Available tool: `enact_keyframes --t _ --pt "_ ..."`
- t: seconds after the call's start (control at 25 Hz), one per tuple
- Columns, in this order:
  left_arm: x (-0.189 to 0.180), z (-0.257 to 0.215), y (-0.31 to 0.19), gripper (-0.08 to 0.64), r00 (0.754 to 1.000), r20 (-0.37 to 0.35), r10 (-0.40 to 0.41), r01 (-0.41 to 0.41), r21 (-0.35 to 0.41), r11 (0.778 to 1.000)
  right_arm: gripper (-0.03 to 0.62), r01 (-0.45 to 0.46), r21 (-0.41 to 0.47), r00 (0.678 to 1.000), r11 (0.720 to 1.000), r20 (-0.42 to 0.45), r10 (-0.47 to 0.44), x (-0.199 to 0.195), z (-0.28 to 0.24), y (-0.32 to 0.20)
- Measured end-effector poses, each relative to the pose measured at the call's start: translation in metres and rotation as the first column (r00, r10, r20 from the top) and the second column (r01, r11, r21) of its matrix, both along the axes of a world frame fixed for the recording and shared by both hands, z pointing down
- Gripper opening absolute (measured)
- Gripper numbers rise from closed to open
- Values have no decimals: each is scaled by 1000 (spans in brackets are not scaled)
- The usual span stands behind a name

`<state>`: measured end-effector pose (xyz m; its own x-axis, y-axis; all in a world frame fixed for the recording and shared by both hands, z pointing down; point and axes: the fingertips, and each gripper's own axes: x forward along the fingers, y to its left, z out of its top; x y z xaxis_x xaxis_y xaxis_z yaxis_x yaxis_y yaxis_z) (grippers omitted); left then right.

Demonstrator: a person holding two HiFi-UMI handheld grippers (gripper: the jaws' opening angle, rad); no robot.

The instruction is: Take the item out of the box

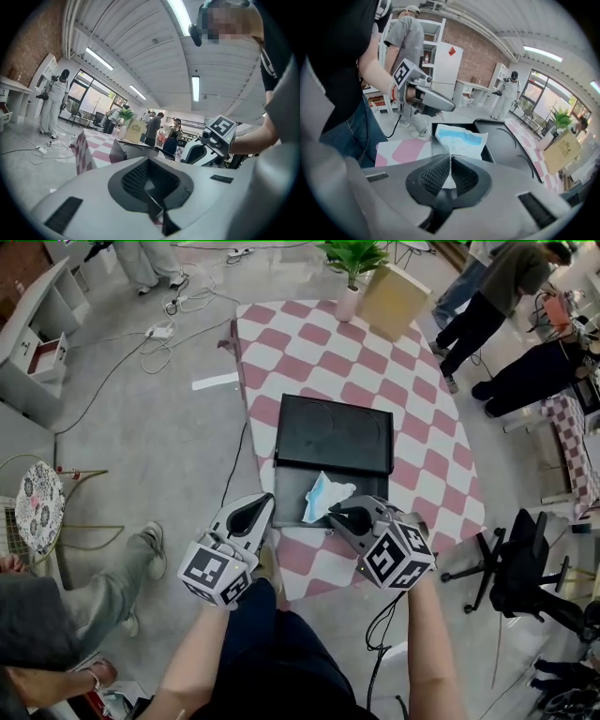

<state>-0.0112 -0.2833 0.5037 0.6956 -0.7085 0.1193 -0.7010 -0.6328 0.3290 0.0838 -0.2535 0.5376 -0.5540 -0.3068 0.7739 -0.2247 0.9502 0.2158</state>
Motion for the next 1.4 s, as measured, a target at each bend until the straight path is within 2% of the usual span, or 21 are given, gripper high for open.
enact_keyframes --t 0.32,0.56,0.92,1.12,1.4 --pt "0 -8 5 2 1000 2 -1 1 15 1000 14 -93 66 991 993 98 86 2 -24 -1" --pt "1 -17 9 0 1000 -2 -2 2 28 1000 14 -197 69 962 978 205 179 8 -42 1" --pt "-2 -29 14 2 1000 4 -3 3 55 998 12 -314 46 886 948 373 276 11 -63 10" --pt "-1 -34 18 1 1000 12 -4 3 71 997 12 -392 12 816 920 465 342 15 -72 16" --pt "-3 -46 26 0 1000 12 -9 8 84 996 12 -466 -14 738 885 546 397 23 -88 25"
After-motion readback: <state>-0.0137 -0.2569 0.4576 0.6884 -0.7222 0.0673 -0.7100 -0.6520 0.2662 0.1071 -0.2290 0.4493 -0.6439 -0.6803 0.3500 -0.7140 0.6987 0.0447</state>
